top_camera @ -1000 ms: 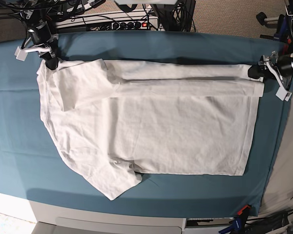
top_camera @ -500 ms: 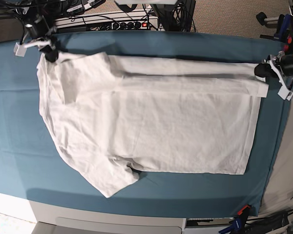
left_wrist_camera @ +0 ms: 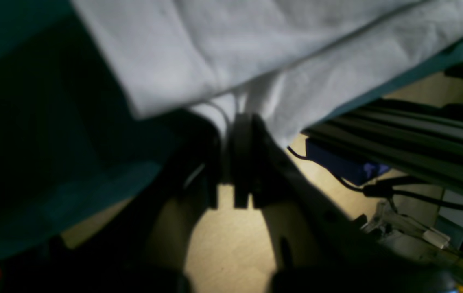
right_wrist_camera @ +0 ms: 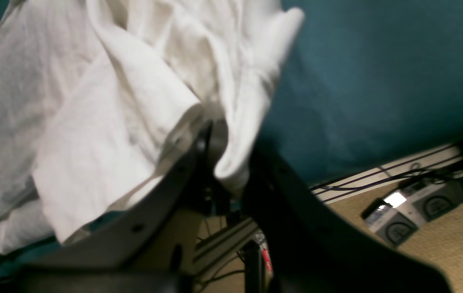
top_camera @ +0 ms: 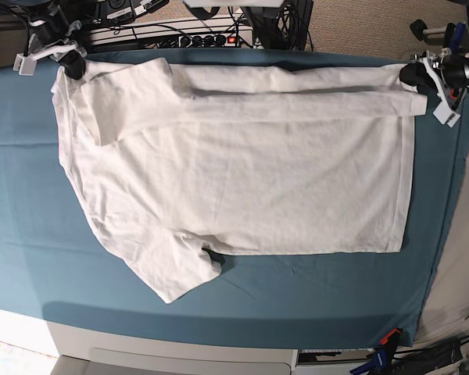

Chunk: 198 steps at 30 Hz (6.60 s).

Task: Fold the T-shirt properly
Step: 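Regrasp the folded edge with both grippers and tug it straight, then reach both grippers to the shirt's hem corners, then grasp the hem and fold it over toward the collar with both grippers, then grasp the bunched sleeve end with the right gripper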

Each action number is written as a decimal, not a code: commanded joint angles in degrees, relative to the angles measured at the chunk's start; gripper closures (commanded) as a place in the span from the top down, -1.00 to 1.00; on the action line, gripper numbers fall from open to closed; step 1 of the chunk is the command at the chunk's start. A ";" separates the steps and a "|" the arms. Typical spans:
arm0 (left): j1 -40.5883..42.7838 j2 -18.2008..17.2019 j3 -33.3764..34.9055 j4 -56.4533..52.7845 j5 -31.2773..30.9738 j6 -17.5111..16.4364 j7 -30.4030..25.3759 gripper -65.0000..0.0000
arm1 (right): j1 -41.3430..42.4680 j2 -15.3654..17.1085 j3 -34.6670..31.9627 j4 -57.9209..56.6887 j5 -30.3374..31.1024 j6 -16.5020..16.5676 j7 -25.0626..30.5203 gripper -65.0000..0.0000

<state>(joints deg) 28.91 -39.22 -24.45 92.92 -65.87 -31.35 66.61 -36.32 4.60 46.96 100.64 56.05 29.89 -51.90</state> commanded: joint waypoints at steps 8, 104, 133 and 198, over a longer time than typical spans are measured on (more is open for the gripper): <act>0.46 -1.07 -0.48 0.92 1.68 -0.22 -0.02 -1.00 | -1.14 3.04 3.43 1.05 0.94 0.28 1.07 -1.00; -77.66 11.15 25.03 -73.88 17.97 -1.84 -22.64 -1.00 | 86.44 20.04 -39.63 -68.52 -42.64 -8.57 14.32 -0.01; -77.64 10.58 25.03 -73.85 14.58 -5.55 -20.31 -1.00 | 75.80 11.65 -24.50 -67.04 -37.90 0.92 14.88 -1.00; -52.22 -13.27 25.03 -57.29 -19.13 -8.65 13.39 -0.11 | 20.92 18.10 -6.49 -5.22 -8.07 10.11 -6.01 -0.27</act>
<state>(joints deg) -22.13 -50.57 0.99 35.03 -83.92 -39.92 79.94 -15.73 21.39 40.03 94.50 46.87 39.90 -59.48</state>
